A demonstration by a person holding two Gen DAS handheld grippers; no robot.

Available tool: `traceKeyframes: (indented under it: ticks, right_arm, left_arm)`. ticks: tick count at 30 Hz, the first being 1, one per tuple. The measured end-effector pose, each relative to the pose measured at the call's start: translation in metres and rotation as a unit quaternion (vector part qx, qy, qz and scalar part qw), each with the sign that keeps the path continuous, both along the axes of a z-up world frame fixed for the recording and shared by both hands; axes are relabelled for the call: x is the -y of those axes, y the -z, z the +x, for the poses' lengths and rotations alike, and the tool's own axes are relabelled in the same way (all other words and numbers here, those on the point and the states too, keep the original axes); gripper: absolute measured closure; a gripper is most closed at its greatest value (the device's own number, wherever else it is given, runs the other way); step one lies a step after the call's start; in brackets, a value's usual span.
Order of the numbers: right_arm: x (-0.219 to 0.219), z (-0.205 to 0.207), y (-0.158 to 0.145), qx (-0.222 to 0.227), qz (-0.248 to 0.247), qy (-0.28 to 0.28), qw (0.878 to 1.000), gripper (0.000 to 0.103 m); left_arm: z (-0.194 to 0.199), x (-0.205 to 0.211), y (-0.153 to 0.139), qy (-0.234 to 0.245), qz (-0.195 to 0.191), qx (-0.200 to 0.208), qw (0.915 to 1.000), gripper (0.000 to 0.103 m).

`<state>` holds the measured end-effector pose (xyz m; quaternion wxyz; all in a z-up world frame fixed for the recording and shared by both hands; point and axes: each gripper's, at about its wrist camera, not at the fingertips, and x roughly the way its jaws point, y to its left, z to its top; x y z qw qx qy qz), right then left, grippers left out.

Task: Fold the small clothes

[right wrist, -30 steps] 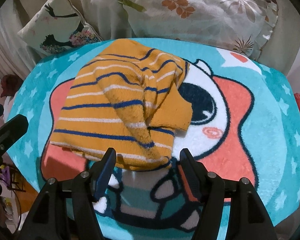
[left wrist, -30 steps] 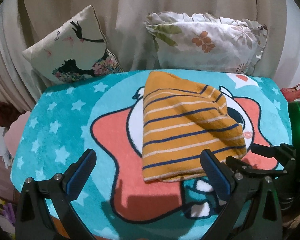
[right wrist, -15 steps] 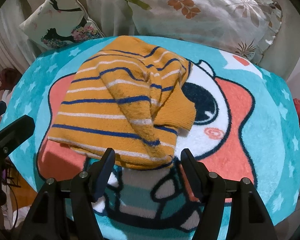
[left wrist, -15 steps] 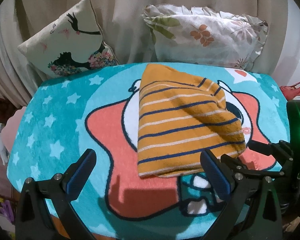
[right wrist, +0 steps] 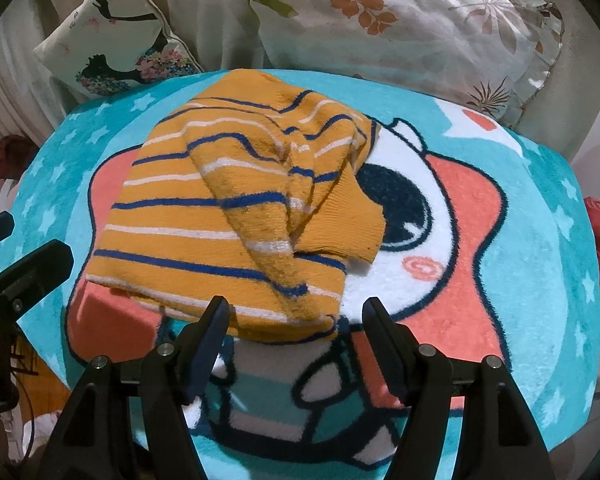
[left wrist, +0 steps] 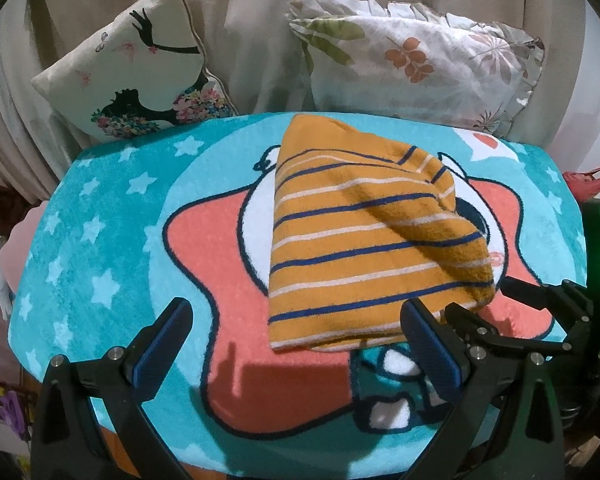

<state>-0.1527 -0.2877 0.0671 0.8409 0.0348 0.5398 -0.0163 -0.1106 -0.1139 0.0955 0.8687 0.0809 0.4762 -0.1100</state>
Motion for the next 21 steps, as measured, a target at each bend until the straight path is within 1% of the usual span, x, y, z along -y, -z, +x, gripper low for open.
traceKeyframes:
  ticks: [15, 21]
  right_arm:
    - [0.0025, 0.0046, 0.0031, -0.003, -0.004, -0.007, 1.0, 0.029]
    - [-0.0015, 0.0061, 0.0014, 0.003, -0.015, -0.013, 1.0, 0.029]
  left_arm:
    - [0.0061, 0.0044, 0.0083, -0.009, 0.004, -0.013, 0.9999, 0.0]
    - [0.0084, 0.0032, 0.0107, -0.012, 0.003, -0.018, 0.9998, 0.0]
